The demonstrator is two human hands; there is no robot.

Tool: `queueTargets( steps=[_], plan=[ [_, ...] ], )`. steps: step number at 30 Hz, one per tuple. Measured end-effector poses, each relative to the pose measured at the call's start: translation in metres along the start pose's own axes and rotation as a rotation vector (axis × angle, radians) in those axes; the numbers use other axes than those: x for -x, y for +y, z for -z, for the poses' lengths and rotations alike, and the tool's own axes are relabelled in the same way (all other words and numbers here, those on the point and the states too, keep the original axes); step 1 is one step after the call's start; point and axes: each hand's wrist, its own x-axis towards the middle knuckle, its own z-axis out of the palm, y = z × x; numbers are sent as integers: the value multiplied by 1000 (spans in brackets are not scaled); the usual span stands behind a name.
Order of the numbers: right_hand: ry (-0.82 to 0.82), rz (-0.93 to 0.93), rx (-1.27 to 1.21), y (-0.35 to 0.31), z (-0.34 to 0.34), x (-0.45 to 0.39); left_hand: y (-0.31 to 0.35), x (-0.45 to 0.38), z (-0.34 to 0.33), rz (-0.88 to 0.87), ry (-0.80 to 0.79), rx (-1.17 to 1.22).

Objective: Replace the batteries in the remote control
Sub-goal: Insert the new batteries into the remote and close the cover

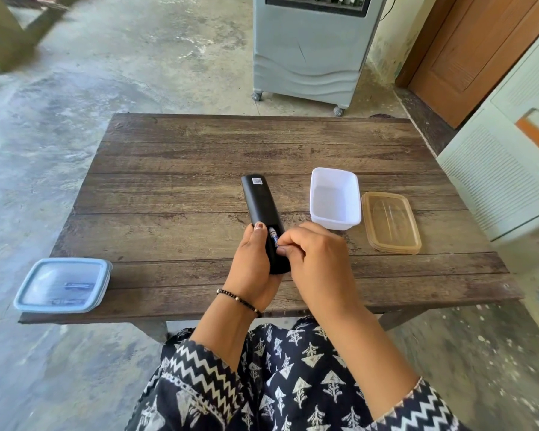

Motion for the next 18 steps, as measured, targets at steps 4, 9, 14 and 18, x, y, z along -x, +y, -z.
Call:
queueTargets(
  steps=[4,9,14,18],
  plan=[
    [29,49,9,2,-3,4,1,-3,-1,5,0,-25],
    [8,86,57,6,-5,9,0,-5,-1,12,-4,-63],
    [-29,124,107,7,-3,18,1,-4,-1,19,-7,-31],
    [5,139,165,7,-7,23,2,-6,1,28,-3,-4]
  ],
)
